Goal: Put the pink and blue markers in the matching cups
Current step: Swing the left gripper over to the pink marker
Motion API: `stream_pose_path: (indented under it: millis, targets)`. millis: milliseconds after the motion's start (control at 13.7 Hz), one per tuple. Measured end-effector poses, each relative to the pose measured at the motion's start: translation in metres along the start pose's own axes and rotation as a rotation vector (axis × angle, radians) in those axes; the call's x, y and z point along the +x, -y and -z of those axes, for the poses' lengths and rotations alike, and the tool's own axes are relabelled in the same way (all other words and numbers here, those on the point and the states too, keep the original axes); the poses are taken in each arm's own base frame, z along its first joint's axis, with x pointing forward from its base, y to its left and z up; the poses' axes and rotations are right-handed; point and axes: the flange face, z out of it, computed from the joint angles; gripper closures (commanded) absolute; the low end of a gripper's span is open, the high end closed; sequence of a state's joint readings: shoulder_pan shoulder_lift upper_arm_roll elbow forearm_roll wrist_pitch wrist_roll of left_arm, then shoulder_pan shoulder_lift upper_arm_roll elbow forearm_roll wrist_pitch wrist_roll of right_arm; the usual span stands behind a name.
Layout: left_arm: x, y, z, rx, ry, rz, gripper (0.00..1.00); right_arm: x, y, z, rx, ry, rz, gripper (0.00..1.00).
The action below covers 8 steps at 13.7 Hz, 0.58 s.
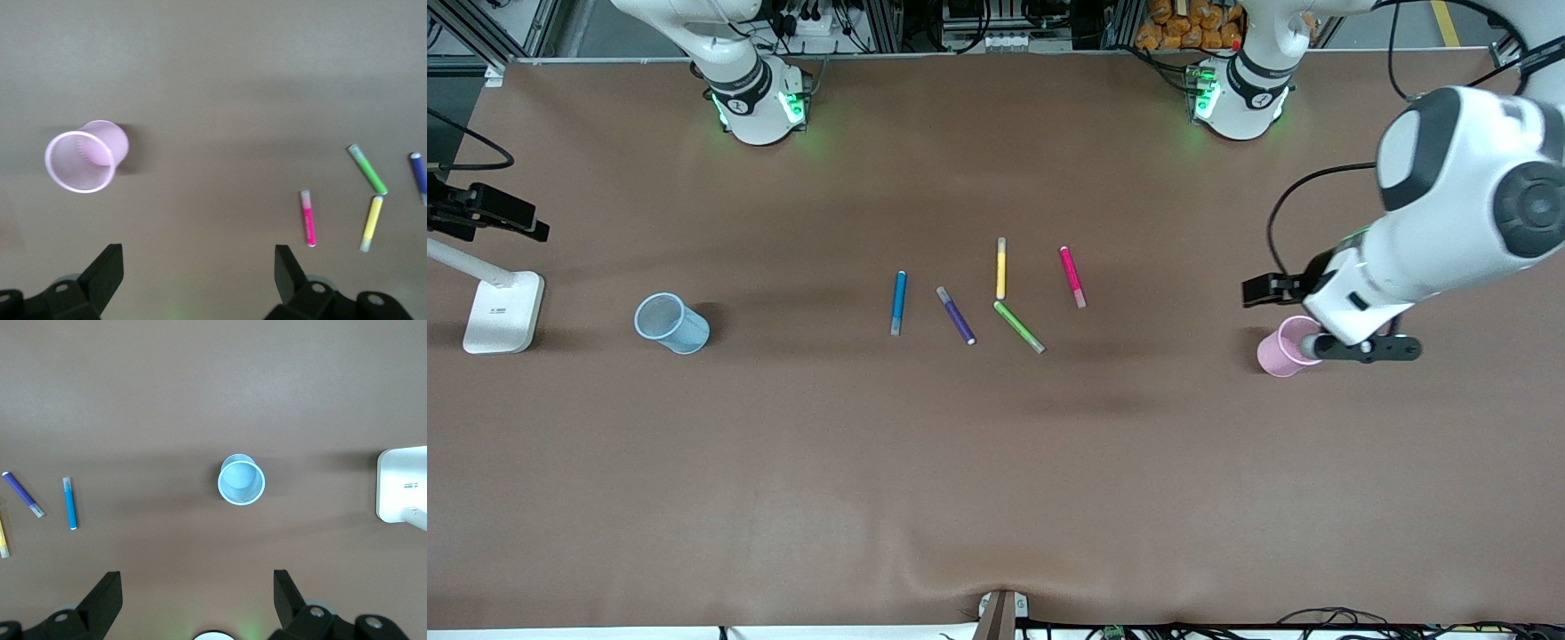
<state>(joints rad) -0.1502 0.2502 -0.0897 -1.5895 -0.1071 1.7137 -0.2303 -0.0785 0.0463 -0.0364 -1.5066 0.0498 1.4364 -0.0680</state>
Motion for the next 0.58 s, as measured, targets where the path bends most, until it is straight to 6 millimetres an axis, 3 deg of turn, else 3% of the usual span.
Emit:
stream_pose_path:
  millis: [583]
  targets:
    - [0.006, -0.086, -0.07, -0.004, 0.018, 0.133, 0.0, 0.003, -0.001, -0.004, 0.001, 0.006, -0.002, 0.0]
